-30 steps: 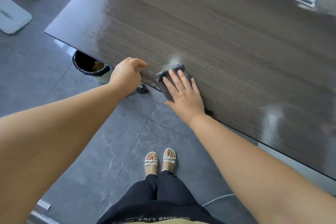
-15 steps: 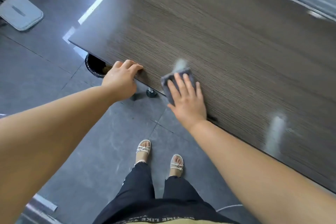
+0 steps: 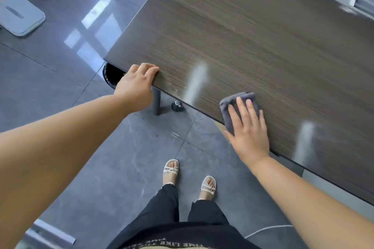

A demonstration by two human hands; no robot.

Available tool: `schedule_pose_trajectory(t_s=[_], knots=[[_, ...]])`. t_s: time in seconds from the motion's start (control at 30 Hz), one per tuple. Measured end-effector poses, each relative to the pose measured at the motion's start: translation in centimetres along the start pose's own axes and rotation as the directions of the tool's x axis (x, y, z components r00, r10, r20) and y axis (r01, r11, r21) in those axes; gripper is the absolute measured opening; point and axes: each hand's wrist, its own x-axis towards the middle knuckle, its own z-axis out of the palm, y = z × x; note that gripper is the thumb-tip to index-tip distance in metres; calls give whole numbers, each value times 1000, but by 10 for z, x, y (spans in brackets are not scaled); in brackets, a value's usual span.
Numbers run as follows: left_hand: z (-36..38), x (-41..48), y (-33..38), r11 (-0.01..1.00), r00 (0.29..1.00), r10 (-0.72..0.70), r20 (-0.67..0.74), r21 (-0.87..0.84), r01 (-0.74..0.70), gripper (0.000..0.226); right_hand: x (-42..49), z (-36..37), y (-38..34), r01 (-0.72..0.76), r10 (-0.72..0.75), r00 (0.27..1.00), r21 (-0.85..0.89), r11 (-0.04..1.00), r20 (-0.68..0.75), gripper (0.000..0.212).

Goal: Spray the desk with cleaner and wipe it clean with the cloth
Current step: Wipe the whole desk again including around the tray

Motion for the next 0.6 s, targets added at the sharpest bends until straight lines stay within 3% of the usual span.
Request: schedule_pose_trajectory(t_s=[0.2, 0.3, 0.43, 0.6], knots=[[-7, 7, -17, 996, 999, 27, -32, -89, -30, 54, 92, 14, -97, 63, -63, 997, -8, 998, -34, 77], [-8, 7, -19, 994, 1000, 12, -28, -106, -15, 51, 122, 14, -133, 56, -57, 998, 42, 998, 38, 75], [-7, 6, -19, 988, 1000, 18, -20, -154, -21, 51, 89, 11, -84, 162, -163, 987, 44, 986, 5, 79], [-6, 6, -24, 979, 1000, 24, -13, -202, -26, 52, 36, 6, -40, 52, -52, 999, -11, 999, 4, 78]])
